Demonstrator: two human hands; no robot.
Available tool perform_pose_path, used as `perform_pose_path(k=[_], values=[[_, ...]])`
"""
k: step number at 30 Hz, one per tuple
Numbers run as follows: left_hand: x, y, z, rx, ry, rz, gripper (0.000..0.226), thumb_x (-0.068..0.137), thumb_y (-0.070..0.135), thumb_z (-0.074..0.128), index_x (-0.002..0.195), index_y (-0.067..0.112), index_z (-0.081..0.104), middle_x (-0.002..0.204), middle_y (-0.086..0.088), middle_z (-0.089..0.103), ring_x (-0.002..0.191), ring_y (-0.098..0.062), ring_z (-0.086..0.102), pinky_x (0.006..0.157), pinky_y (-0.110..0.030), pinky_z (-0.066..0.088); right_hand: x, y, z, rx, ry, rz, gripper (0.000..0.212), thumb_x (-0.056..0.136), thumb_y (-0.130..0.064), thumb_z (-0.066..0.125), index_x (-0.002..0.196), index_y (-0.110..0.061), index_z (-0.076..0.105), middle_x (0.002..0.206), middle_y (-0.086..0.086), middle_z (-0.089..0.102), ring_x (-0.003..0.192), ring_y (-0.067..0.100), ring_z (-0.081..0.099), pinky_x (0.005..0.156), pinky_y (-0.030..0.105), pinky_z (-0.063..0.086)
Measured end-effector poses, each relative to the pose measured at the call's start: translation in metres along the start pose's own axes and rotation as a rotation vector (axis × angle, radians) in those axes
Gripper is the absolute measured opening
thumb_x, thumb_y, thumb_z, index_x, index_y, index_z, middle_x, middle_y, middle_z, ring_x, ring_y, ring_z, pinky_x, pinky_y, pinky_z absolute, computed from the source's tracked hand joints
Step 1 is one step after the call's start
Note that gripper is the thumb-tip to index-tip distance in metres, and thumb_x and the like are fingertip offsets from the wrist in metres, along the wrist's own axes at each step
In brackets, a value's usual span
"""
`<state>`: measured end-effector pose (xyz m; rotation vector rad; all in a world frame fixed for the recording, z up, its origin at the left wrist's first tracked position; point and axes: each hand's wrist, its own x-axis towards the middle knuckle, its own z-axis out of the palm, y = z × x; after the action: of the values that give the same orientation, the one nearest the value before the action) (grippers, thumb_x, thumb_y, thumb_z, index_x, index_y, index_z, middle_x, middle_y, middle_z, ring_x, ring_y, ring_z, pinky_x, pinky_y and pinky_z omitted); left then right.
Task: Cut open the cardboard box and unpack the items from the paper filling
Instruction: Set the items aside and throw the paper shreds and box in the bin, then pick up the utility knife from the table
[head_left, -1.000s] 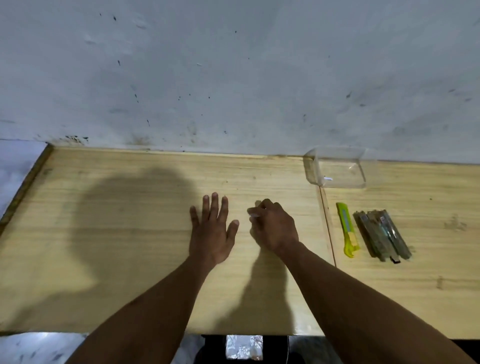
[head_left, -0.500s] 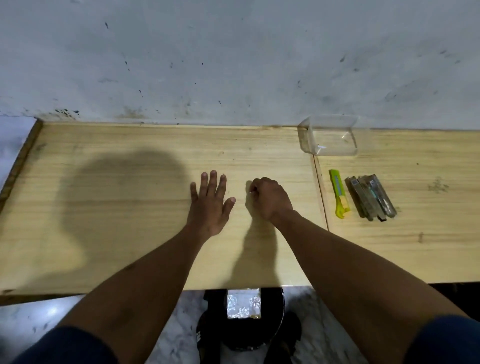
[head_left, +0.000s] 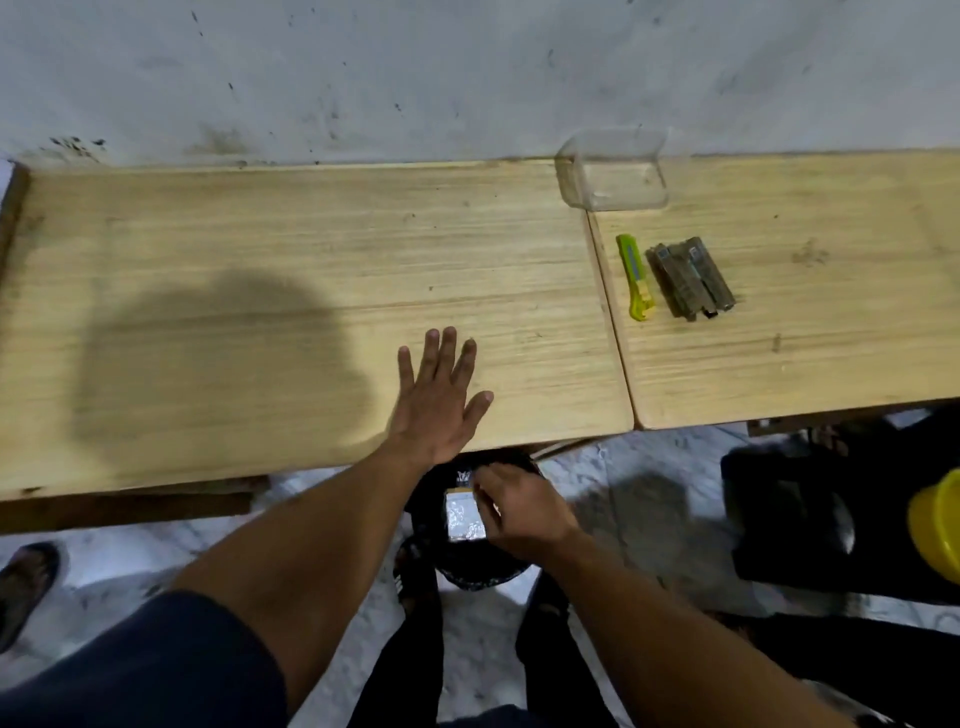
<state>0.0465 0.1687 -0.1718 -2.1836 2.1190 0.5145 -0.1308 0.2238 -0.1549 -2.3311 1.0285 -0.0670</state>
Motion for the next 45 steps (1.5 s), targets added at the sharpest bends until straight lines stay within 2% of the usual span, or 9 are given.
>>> perform_pose_path(k=[6, 12, 15, 23, 26, 30, 38, 42, 45], values=[[0.002, 0.018, 0.0, 0.025, -0.035, 0.083, 0.069, 0.1, 0.059, 0.011, 0.154, 0.023, -0.012, 0.162, -0.006, -0.021, 0.147, -0.026, -0.026, 0.116, -0.06, -0.013, -0.012, 0.015, 0.026, -0.047, -0.238, 0.269, 0.019, 0.09, -0.009, 0.048, 0.107, -0.009, 0.056, 0.103, 0.017, 0.063, 0.093, 0.037, 0.062, 0.065, 0.033, 0.035], [0.0, 0.014, 0.003, 0.01, -0.036, 0.106, 0.068, 0.099, 0.058, 0.011, 0.154, 0.025, -0.012, 0.162, -0.003, -0.02, 0.147, -0.023, -0.025, 0.118, -0.058, -0.011, 0.003, 0.023, 0.029, -0.045, -0.321, 0.446, 0.026, 0.088, -0.002, 0.052, 0.111, -0.01, 0.059, 0.105, 0.017, 0.063, 0.098, 0.036, 0.063, 0.07, 0.034, 0.045], [-0.002, 0.007, 0.001, 0.016, -0.037, 0.132, 0.068, 0.099, 0.059, 0.011, 0.154, 0.026, -0.012, 0.163, -0.002, -0.019, 0.148, -0.022, -0.024, 0.119, -0.055, -0.01, 0.006, 0.023, 0.028, -0.069, -0.406, 0.523, 0.035, 0.09, -0.008, 0.057, 0.125, -0.012, 0.056, 0.123, 0.014, 0.059, 0.112, 0.034, 0.059, 0.088, 0.038, 0.05], [-0.008, -0.002, -0.005, 0.022, -0.055, 0.114, 0.069, 0.096, 0.061, 0.007, 0.154, 0.028, -0.011, 0.163, 0.002, -0.019, 0.148, -0.022, -0.023, 0.118, -0.059, -0.007, 0.003, 0.024, 0.009, -0.069, -0.506, 0.455, 0.037, 0.09, -0.024, 0.058, 0.127, -0.018, 0.057, 0.131, 0.009, 0.057, 0.118, 0.032, 0.057, 0.095, 0.039, 0.048], [-0.011, -0.009, -0.01, 0.02, -0.084, 0.067, 0.072, 0.091, 0.064, 0.0, 0.154, 0.029, -0.011, 0.163, 0.002, -0.019, 0.148, -0.024, -0.021, 0.117, -0.061, -0.005, -0.001, 0.023, -0.014, -0.008, -0.432, 0.3, 0.023, 0.083, -0.029, 0.054, 0.102, -0.025, 0.067, 0.11, 0.007, 0.068, 0.102, 0.028, 0.063, 0.082, 0.033, 0.051], [-0.003, -0.015, -0.034, -0.014, -0.126, -0.026, 0.069, 0.097, 0.061, 0.013, 0.155, 0.028, -0.005, 0.164, 0.0, -0.014, 0.15, -0.024, -0.017, 0.117, -0.06, -0.002, -0.002, 0.022, -0.067, -0.047, -0.195, 0.16, 0.02, 0.078, -0.038, 0.048, 0.072, -0.022, 0.058, 0.069, 0.007, 0.065, 0.064, 0.029, 0.06, 0.055, 0.028, 0.04], [0.04, 0.004, -0.087, -0.165, -0.008, -0.168, 0.069, 0.098, 0.056, 0.03, 0.156, 0.024, 0.01, 0.164, -0.002, 0.01, 0.151, -0.026, 0.005, 0.117, -0.055, 0.013, 0.04, 0.073, -0.191, -0.052, 0.24, 0.438, 0.021, 0.087, -0.034, 0.061, 0.105, -0.026, 0.067, 0.09, -0.002, 0.073, 0.089, 0.024, 0.067, 0.069, 0.029, 0.045], [0.07, 0.024, -0.096, -0.178, 0.033, -0.206, 0.068, 0.098, 0.055, 0.029, 0.156, 0.023, 0.011, 0.163, -0.003, 0.014, 0.15, -0.027, 0.011, 0.117, -0.054, 0.015, 0.067, 0.119, -0.229, -0.12, 0.312, 0.567, 0.054, 0.081, -0.032, 0.063, 0.134, -0.03, 0.052, 0.128, 0.004, 0.061, 0.115, 0.028, 0.059, 0.087, 0.037, 0.05], [0.095, 0.037, -0.097, -0.192, 0.071, -0.219, 0.068, 0.099, 0.054, 0.028, 0.156, 0.022, 0.01, 0.164, -0.004, 0.01, 0.151, -0.026, 0.007, 0.118, -0.055, 0.011, 0.09, 0.153, -0.246, -0.094, 0.274, 0.691, 0.067, 0.078, -0.037, 0.063, 0.14, -0.029, 0.039, 0.137, 0.005, 0.047, 0.125, 0.03, 0.046, 0.094, 0.046, 0.045]])
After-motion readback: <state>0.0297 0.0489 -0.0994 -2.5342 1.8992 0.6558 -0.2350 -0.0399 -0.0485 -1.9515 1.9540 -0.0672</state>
